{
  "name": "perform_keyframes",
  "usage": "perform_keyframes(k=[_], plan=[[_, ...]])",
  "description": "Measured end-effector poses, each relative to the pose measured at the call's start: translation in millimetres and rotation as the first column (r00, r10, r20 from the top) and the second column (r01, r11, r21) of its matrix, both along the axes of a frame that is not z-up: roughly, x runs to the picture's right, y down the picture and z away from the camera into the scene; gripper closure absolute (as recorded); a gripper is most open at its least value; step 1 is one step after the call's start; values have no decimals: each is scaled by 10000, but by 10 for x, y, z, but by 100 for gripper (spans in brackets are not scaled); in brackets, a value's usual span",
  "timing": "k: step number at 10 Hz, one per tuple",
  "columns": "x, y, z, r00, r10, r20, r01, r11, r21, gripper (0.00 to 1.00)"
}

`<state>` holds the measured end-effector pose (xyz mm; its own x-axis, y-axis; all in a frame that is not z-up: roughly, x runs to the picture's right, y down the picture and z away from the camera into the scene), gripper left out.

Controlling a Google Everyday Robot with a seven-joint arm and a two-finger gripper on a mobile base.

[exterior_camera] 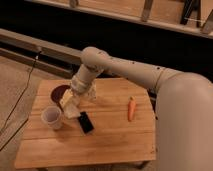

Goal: Place the white sponge in the ceramic cup

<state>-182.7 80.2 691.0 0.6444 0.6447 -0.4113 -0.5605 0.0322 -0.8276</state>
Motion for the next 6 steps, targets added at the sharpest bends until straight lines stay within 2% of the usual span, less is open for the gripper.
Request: perform_keyframes(k=[3,6], plan=[[-201,81,-19,9985,-473,287,469,9988,138,100],[-386,149,-70,9921,-1047,697,1018,9938,447,100]])
